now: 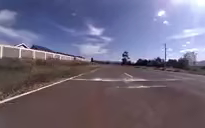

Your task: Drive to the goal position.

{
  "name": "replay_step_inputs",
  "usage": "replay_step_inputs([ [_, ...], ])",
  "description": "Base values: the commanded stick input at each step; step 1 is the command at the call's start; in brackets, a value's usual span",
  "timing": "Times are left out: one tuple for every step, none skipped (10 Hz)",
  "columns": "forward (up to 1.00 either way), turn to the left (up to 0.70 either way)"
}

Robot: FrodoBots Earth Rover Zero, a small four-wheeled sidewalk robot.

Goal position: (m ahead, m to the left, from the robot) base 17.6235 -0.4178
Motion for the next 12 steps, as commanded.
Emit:
replay_step_inputs([
  [1.0,0.0],
  [1.0,0.0],
  [1.0,0.0],
  [1.0,0.0],
  [1.0,0.0],
  [1.0,0.0],
  [1.0,0.0],
  [1.0,0.0],
  [1.0,-0.39],
  [1.0,-0.38],
  [1.0,-0.36],
  [1.0,-0.35],
])
